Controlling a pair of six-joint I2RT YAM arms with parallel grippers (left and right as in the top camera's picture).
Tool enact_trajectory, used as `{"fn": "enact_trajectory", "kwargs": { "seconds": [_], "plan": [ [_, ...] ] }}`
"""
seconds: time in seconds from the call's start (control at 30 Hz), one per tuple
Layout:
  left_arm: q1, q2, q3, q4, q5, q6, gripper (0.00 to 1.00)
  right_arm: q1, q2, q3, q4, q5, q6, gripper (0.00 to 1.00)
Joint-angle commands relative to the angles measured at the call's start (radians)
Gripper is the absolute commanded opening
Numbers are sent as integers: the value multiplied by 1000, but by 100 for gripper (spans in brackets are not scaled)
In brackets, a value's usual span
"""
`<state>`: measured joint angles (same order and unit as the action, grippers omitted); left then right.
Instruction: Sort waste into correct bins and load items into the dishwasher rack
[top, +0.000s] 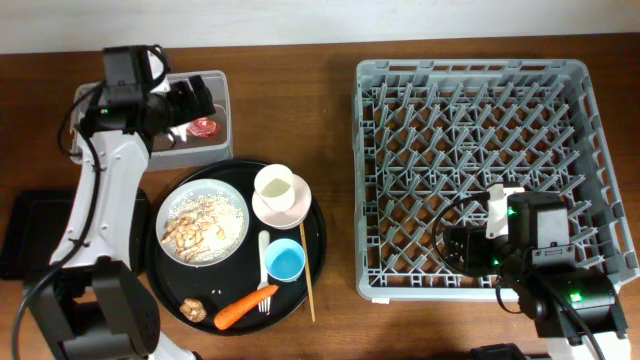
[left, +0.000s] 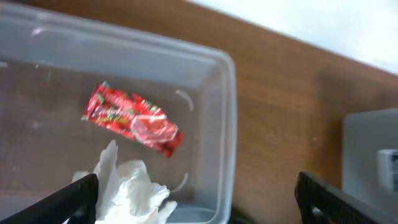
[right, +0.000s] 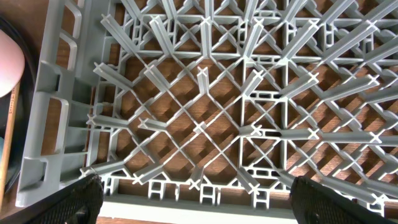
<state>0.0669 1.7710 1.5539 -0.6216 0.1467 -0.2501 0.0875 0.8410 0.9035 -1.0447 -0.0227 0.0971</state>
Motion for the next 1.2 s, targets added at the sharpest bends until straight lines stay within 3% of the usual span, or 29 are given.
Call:
{"fn": "enact_trajectory", "kwargs": {
  "seconds": [0.0, 0.43, 0.67, 1.17],
  "plan": [
    [6, -45, 45, -1, -27, 21, 99, -5, -3, 14, 0, 9, -2, 99],
    [5, 87, 44, -68, -48, 1, 99, -5, -3, 14, -15, 9, -2, 99],
    [5, 187, 44, -150, 41, 1, 99, -5, -3, 14, -18, 9, -3, 99],
    [6, 74, 46, -255, 74, 2, 99, -5, -3, 14, -18, 9, -3, 99]
  ]
}}
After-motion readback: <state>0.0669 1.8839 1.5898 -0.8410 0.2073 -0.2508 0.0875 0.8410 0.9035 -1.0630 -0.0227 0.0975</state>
